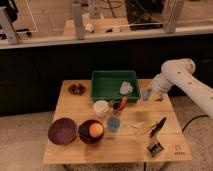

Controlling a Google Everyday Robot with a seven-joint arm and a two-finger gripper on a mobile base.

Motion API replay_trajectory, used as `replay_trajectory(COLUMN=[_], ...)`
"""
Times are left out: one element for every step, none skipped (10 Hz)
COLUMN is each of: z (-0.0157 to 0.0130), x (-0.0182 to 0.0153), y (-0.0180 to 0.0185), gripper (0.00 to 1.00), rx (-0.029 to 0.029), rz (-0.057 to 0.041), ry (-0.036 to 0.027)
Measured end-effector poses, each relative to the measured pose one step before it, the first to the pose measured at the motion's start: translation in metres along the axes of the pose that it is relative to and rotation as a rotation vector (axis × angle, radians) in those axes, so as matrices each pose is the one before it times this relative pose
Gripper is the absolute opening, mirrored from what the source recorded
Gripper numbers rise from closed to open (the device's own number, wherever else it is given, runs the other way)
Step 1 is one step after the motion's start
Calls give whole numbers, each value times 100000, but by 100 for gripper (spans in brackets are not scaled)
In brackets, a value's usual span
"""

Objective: Wipe tray with sponge

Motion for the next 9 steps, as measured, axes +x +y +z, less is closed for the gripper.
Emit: replay_trajectory(z=[8, -15, 4, -5, -4, -66, -245, -181, -227], x=[24, 32, 15, 19, -4, -247, -791, -958, -1714], y=[11, 4, 6, 5, -4, 60, 80, 89, 77], gripper=[0, 0, 0, 0, 0, 0, 0, 0, 0], rx=[-17, 22, -10, 5, 19, 198, 469, 275, 290], rz=[25, 45, 18, 24, -1, -881, -2069, -1863, -3010], ry=[20, 13, 9, 18, -14, -217, -864, -934, -1597])
